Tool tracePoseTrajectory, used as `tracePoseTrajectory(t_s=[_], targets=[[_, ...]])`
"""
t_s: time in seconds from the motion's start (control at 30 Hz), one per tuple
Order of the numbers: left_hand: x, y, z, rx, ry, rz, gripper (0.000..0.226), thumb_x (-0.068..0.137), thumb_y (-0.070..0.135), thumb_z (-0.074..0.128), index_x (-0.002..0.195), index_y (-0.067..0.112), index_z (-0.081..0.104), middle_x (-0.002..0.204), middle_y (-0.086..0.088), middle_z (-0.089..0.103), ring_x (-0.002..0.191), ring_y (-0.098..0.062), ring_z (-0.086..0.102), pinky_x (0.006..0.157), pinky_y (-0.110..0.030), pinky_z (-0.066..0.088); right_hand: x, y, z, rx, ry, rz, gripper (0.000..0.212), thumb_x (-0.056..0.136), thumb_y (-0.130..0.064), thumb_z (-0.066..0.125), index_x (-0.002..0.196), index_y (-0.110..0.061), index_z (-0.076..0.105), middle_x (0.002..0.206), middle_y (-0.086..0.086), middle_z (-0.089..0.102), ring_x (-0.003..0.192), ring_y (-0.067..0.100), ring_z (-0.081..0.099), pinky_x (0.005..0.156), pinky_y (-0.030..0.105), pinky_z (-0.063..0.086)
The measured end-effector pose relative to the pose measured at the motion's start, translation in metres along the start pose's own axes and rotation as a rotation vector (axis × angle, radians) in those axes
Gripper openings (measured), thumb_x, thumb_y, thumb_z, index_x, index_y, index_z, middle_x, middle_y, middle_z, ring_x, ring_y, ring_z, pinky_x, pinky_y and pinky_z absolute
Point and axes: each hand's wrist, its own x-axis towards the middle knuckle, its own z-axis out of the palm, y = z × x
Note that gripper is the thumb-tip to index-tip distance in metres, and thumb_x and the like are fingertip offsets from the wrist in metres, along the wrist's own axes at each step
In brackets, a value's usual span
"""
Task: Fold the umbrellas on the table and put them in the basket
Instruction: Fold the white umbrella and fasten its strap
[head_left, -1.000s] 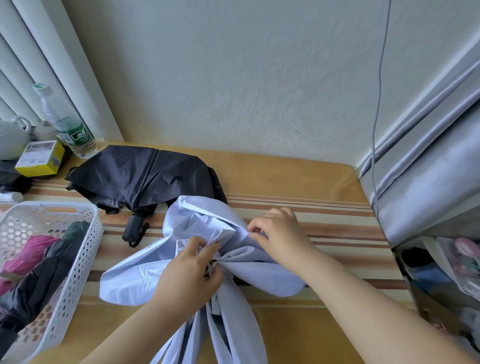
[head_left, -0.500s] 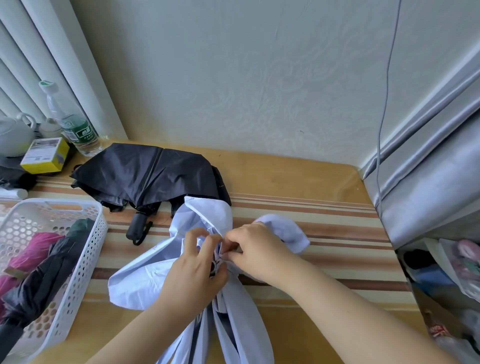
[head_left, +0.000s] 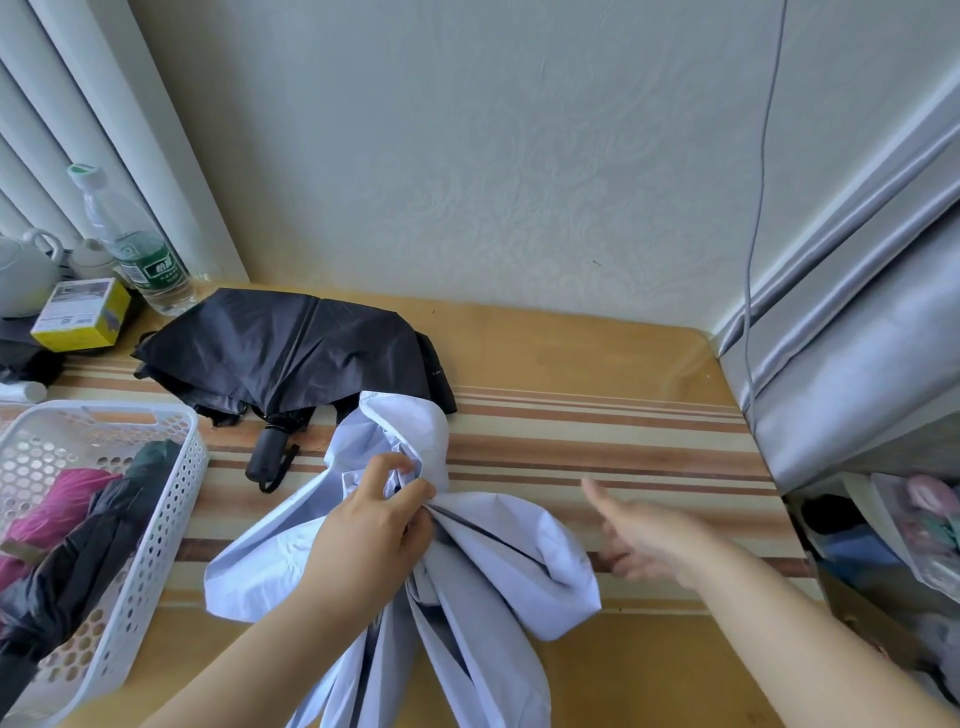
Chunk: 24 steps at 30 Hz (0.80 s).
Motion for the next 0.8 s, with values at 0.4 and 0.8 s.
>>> tracePoseTrajectory(t_s=[0.4, 0.8], targets=[[-0.001, 0.014, 0.006, 0.057, -0.014, 0.029, 0.016, 0.069, 0.012, 0.058, 0.082, 0.02, 0.052, 0.105, -0.002, 0.048, 0.044, -0.017, 0.03, 0.038, -0.017, 0.021, -0.001, 0.016, 0.006, 0.92, -0.216, -0.466, 0.025, 0.082, -0.005, 0.07, 0.106, -0.001, 0.065, 0.098, 0.014, 0.071, 0.088, 0.024, 0.068, 0.071, 0.029, 0.057], [-0.003, 0.023, 0.008, 0.078, -0.001, 0.038, 0.009, 0.077, 0.018, 0.045, 0.085, 0.024, 0.046, 0.103, 0.001, 0.045, 0.039, -0.024, 0.043, 0.036, -0.019, 0.023, 0.005, 0.022, -0.008, 1.302, -0.302, -0.417, 0.023, 0.1, -0.014, 0.044, 0.103, -0.001, 0.063, 0.09, 0.012, 0.069, 0.076, 0.018, 0.069, 0.065, 0.027, 0.059]])
